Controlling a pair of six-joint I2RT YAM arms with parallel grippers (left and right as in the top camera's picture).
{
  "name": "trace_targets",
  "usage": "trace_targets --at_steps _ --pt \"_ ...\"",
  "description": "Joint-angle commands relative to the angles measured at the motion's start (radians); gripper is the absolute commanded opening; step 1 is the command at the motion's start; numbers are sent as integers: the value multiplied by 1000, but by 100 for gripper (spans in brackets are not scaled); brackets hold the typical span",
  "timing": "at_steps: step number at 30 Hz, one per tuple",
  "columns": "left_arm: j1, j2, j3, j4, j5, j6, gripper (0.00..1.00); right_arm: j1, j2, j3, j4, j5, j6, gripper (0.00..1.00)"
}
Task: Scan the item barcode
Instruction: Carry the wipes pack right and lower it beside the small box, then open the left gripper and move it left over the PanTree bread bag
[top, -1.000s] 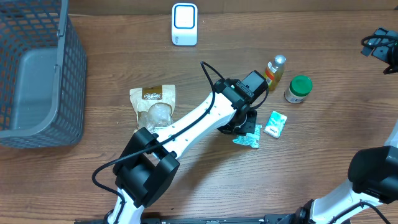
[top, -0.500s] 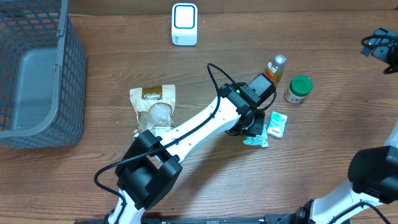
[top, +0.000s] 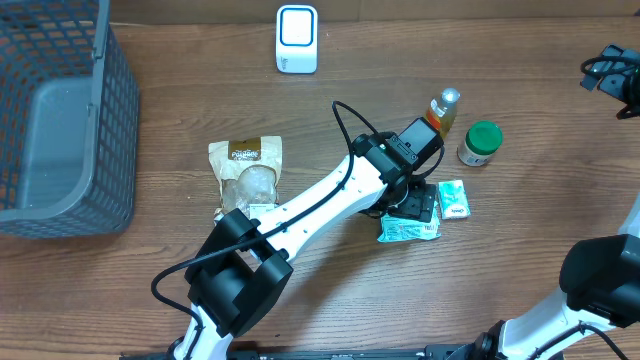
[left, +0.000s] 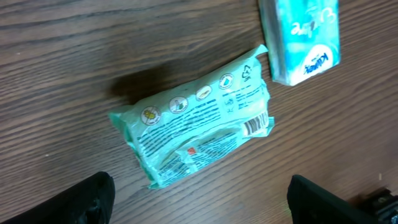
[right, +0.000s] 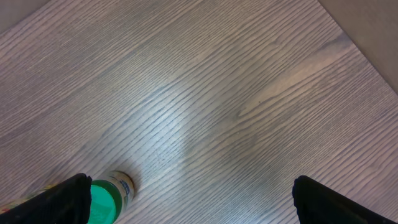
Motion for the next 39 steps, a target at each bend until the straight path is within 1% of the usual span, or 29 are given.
trace_targets --at_steps 1,3,6,11,14,20,27,29,31,36,39 --pt "-6 8 -2 -14 -24 2 93 -1 -6 9 5 7 4 100" --pt "-5 8 -2 -35 -18 14 100 -1 -6 9 5 7 4 100" --pt "6 6 -2 -65 15 63 100 -1 -6 9 5 7 4 100" --pt "37 -21 -2 -117 29 66 100 -1 -6 9 5 7 5 100" --pt "48 -64 -2 -144 21 95 100 -1 -6 9 5 7 4 100" --pt "49 -209 -2 -197 -130 95 100 -1 -6 9 5 7 4 100" --pt "82 -389 -2 -304 -370 86 100 -1 -6 9 5 7 4 100" --pt "117 -420 -2 -362 -454 45 100 -1 -6 9 5 7 4 100" --pt "153 -425 -2 -408 -505 15 100 -1 -6 9 5 7 5 100" --pt "256 -408 -5 -518 -517 16 100 -1 -6 9 5 7 4 100" --pt "324 -403 -36 -539 -517 16 100 -1 -6 9 5 7 4 100"
